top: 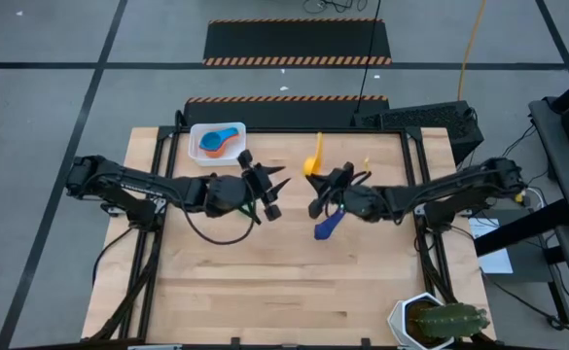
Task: Nest measuring cups in basket
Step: Stack the yellow measuring cup into the light blue measuring cup
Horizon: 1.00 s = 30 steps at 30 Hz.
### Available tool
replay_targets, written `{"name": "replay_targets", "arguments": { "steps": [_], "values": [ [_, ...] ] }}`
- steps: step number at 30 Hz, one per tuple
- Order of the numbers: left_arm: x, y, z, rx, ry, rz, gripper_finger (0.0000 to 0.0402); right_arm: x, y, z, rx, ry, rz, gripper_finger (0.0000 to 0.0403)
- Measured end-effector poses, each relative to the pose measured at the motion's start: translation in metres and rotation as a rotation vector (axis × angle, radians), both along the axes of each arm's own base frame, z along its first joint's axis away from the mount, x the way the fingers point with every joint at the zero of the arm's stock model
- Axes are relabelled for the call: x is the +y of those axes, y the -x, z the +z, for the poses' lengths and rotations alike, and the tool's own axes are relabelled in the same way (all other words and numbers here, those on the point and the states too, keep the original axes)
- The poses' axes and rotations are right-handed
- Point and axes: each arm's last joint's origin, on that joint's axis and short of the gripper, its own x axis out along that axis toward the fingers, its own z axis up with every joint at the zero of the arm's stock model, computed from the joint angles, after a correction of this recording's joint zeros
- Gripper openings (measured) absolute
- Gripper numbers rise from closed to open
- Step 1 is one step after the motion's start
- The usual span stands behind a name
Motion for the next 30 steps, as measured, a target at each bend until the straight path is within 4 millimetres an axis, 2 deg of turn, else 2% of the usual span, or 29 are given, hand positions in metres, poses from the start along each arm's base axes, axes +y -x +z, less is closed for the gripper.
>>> {"name": "replay_targets", "arguments": {
  "steps": [5, 9, 16, 18, 25, 30],
  "values": [
    [0.010, -0.004, 0.004, -0.115, 0.159, -0.069, 0.0195, 0.019, -0.015, -0.017, 0.061, 0.138, 0.050, 0.0002],
    [0.023, -0.006, 0.002, -0.145, 0.259, -0.086, 0.0208, 0.032, -0.025, -0.031, 0.115, 0.231, 0.105, 0.0002],
    [0.039, -0.014, -0.011, -0.123, 0.354, -0.064, 0.0209, 0.045, -0.026, -0.041, 0.175, 0.320, 0.053, 0.0002],
    [0.042, -0.019, -0.021, -0.093, 0.359, -0.051, 0.0209, 0.047, -0.026, -0.041, 0.186, 0.339, 0.050, 0.0002],
    [0.045, -0.043, -0.035, -0.159, 0.358, -0.194, 0.0208, 0.047, -0.024, -0.042, 0.218, 0.370, 0.022, 0.0002],
    [0.047, -0.047, -0.037, -0.171, 0.317, -0.198, 0.0174, 0.048, -0.023, -0.043, 0.234, 0.382, -0.012, 0.0002]
  ]
}}
